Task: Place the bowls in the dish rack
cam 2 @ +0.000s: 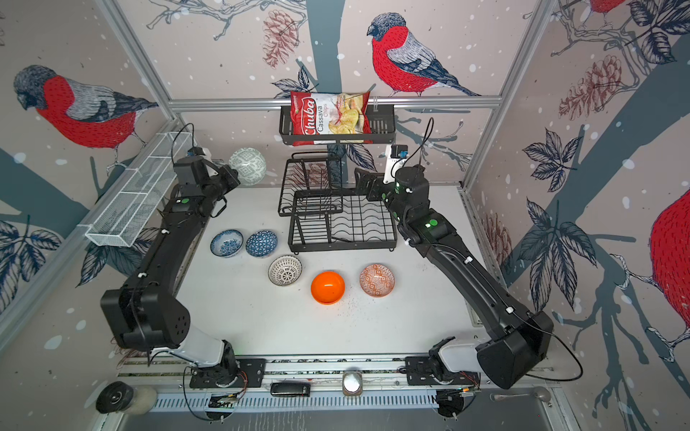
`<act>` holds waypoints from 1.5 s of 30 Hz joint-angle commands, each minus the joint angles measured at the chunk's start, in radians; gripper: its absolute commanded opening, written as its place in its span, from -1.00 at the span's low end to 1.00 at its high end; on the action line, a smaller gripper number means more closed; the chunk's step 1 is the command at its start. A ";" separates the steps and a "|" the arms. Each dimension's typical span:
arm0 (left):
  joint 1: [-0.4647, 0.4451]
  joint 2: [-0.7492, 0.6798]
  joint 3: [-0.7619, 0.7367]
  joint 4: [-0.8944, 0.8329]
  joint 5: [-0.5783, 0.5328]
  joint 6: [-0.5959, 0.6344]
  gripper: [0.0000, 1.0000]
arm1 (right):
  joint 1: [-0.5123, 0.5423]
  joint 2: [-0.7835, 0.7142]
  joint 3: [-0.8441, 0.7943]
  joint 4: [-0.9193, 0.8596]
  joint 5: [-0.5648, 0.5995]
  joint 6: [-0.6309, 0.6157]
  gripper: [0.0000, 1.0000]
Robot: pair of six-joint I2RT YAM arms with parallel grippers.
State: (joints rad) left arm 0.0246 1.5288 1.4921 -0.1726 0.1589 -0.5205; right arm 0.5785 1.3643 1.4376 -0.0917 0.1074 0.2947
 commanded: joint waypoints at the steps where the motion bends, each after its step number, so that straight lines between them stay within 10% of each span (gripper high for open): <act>1: -0.076 -0.031 0.018 0.125 -0.032 0.039 -1.00 | 0.012 0.044 0.075 -0.042 0.032 0.038 1.00; 21: -0.537 0.102 0.108 0.249 -0.284 0.064 -1.00 | 0.050 0.205 0.423 -0.163 -0.020 0.285 0.84; 45: -0.636 0.171 0.215 0.236 -0.299 0.063 -1.00 | 0.055 0.218 0.362 -0.268 0.173 0.118 0.24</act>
State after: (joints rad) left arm -0.6033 1.7138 1.7111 -0.0299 -0.1322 -0.4713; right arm 0.6342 1.6032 1.8091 -0.3775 0.2352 0.4446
